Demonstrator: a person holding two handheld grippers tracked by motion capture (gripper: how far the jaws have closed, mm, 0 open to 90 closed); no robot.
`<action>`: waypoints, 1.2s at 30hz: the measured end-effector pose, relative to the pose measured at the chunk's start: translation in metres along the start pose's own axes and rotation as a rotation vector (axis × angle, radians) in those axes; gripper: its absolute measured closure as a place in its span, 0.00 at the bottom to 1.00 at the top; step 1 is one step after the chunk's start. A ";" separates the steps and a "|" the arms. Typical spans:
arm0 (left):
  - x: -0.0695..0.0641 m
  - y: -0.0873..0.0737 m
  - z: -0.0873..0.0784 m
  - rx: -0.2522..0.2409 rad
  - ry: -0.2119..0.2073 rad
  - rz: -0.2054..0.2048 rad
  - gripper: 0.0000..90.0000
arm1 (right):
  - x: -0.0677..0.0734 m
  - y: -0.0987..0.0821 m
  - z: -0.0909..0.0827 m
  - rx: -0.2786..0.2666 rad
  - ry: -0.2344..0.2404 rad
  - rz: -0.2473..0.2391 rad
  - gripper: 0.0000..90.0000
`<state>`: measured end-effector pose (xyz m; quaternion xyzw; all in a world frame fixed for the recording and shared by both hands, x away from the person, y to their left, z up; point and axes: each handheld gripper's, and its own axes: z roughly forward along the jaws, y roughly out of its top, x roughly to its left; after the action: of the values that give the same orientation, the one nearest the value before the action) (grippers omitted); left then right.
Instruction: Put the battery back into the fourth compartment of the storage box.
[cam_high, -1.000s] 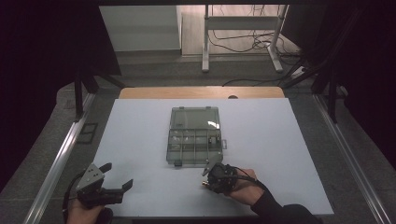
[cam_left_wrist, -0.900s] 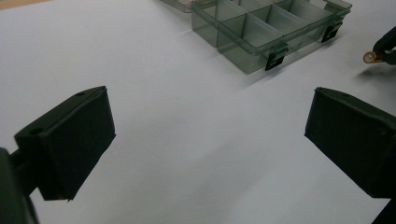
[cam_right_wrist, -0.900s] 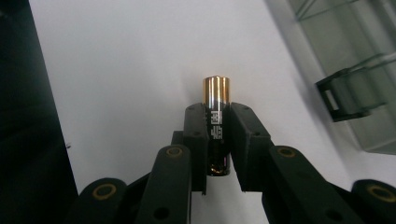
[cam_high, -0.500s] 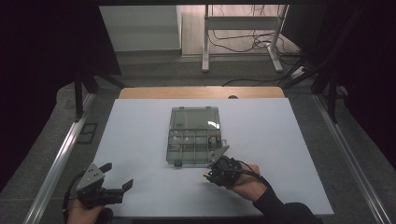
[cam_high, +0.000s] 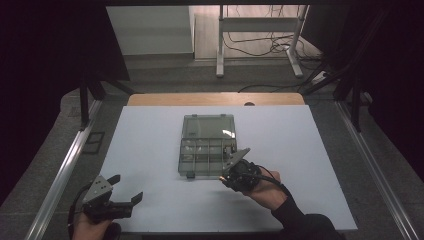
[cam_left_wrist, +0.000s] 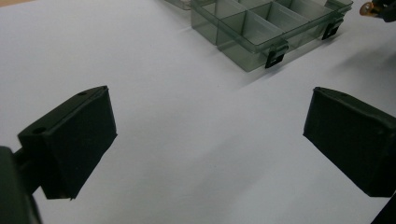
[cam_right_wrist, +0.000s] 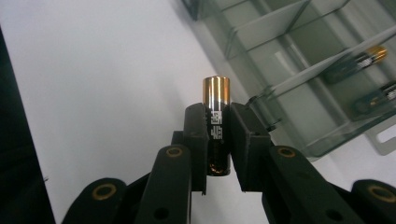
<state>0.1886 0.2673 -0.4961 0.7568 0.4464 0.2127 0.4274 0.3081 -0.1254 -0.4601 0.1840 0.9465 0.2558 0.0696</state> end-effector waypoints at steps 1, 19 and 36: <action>0.000 0.000 0.000 0.000 0.000 -0.002 0.03 | -0.001 0.001 -0.001 -0.006 -0.002 -0.001 0.85; 0.001 0.000 0.000 0.001 0.016 -0.024 0.04 | -0.034 0.015 -0.004 -0.032 -0.056 0.070 0.85; 0.002 0.000 0.000 -0.002 0.017 -0.031 0.04 | -0.066 0.033 0.000 -0.062 -0.110 0.137 0.85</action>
<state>0.1895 0.2687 -0.4964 0.7476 0.4613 0.2129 0.4278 0.3794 -0.1237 -0.4410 0.2597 0.9181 0.2787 0.1094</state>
